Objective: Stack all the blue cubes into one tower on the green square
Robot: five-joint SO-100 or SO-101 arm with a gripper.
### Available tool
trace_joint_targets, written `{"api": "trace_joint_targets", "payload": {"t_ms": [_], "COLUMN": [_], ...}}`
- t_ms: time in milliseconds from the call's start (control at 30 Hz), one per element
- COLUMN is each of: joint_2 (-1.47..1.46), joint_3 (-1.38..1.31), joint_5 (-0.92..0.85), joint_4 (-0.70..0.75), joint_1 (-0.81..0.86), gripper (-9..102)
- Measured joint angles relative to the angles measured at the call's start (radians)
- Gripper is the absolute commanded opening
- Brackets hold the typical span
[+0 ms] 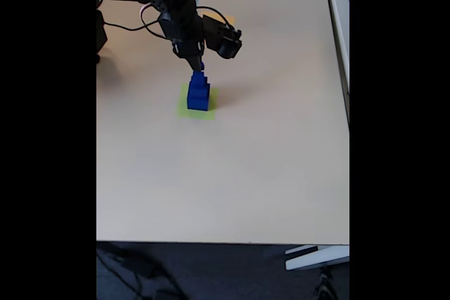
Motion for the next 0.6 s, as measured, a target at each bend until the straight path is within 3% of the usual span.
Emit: {"api": "trace_joint_targets", "payload": {"t_ms": [600], "joint_2": [0.002], "joint_3": [0.000], "joint_5": [-0.032], "joint_4": [0.000], "joint_1": [0.052], "gripper": [0]}}
